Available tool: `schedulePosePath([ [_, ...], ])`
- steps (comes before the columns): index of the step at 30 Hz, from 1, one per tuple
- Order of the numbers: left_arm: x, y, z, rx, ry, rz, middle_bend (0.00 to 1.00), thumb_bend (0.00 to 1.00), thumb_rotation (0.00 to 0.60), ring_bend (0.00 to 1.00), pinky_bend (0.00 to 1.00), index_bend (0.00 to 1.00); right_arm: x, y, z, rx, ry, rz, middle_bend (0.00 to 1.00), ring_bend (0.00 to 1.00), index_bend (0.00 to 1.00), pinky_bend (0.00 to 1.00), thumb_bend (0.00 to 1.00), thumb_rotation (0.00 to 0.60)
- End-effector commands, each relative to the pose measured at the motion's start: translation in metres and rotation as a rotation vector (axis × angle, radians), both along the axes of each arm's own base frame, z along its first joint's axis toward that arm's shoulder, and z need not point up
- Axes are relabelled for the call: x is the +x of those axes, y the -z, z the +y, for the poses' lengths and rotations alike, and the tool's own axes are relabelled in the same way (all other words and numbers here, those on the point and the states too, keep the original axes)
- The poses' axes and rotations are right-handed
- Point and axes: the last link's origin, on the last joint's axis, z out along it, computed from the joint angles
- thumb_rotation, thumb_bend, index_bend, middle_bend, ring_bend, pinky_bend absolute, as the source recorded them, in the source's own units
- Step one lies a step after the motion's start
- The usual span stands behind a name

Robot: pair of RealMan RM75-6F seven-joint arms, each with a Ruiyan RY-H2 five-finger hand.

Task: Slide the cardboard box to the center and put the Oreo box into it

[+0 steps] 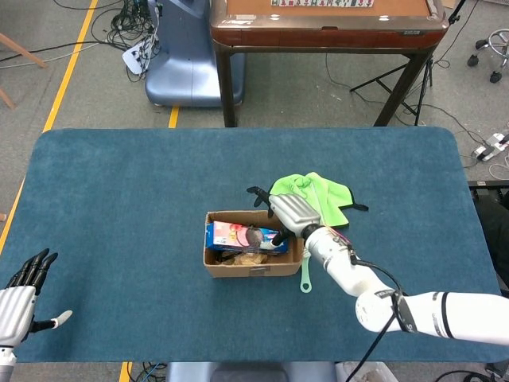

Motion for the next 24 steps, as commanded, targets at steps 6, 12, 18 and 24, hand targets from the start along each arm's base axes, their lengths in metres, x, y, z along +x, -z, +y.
schedulePosePath([
  [6, 0.000, 0.000, 0.000, 0.000, 0.000, 0.002, 0.02, 0.02, 0.600, 0.02, 0.14, 0.00, -0.001, -0.025, 0.008, -0.045, -0.060, -0.044, 0.15, 0.30, 0.00, 0.63, 0.00, 0.600],
  [12, 0.001, 0.001, -0.001, -0.002, 0.002, 0.006, 0.02, 0.02, 0.600, 0.02, 0.14, 0.00, -0.016, -0.060, 0.013, -0.207, -0.133, -0.007, 0.24, 0.30, 0.11, 0.63, 0.00, 0.600],
  [18, 0.001, 0.001, -0.001, 0.000, 0.004, 0.013, 0.02, 0.02, 0.600, 0.02, 0.14, 0.00, -0.060, -0.099, 0.014, -0.404, -0.156, 0.098, 0.32, 0.32, 0.20, 0.63, 0.00, 0.600],
  [24, 0.002, 0.004, 0.000, -0.003, 0.001, 0.023, 0.02, 0.02, 0.600, 0.02, 0.14, 0.00, -0.109, -0.120, 0.009, -0.490, -0.099, 0.155, 0.42, 0.41, 0.25, 0.63, 0.00, 0.600],
])
